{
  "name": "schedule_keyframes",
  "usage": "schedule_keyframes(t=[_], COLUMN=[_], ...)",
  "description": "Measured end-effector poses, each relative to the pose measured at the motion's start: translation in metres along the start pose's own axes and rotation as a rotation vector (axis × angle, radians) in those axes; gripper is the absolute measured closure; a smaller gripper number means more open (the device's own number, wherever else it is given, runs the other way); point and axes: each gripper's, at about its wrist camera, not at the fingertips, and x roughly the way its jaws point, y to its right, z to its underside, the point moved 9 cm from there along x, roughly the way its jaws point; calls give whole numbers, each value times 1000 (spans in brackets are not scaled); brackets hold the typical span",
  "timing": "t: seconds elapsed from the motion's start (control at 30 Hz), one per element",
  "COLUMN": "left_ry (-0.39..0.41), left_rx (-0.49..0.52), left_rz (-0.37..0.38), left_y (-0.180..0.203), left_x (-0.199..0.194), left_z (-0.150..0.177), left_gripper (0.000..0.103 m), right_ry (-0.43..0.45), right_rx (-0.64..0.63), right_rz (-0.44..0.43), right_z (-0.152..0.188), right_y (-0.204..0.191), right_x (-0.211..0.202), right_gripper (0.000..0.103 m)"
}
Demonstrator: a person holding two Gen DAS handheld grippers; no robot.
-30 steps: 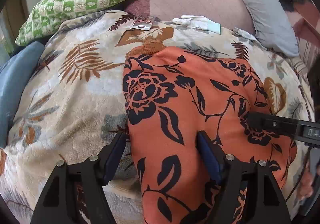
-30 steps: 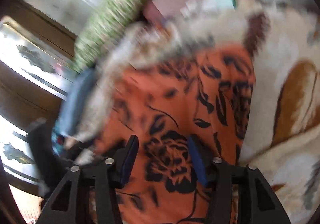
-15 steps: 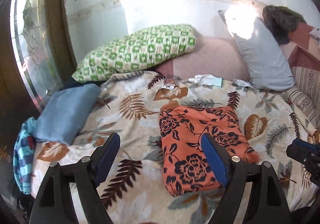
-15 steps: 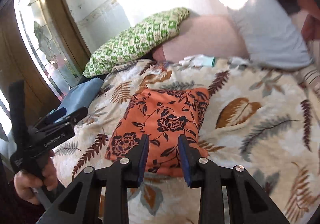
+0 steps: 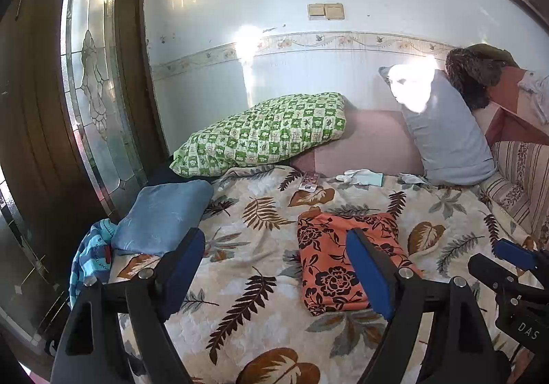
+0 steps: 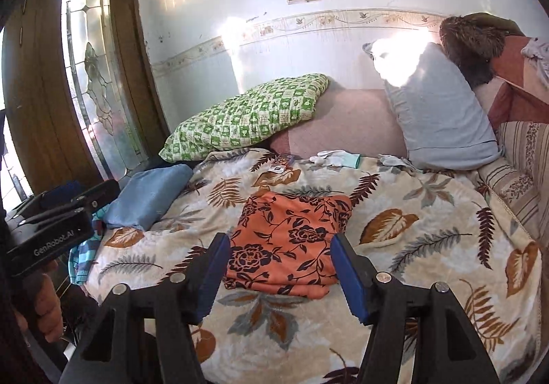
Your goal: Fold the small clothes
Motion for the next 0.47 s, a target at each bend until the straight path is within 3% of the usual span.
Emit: schedule_keyframes(t=[0.07,0.1,0.13,0.23,0.47], left_ry=[0,9,32,83,15], left_rx=[-7,-10,-13,-10,-42], left_rz=[-8,-16,-25,-18,47], left_y=[-2,-3,-5,-9,-10], left_x=[-5,-7,-11,-16,16], left_z=[2,2,1,-2,12], left_gripper=[14,4,0,0,0], right_ry=[1,-2,-7,-32,-110], right_rx=[6,7,11,29,45], right_rz=[-8,-11,-17,-39,-49], right_z=[2,3,5,11,33], right_y=[-3,-4,-5,-7,-4], right_x=[-3,-3,-3,4,39], right_gripper=[38,38,38,38,38])
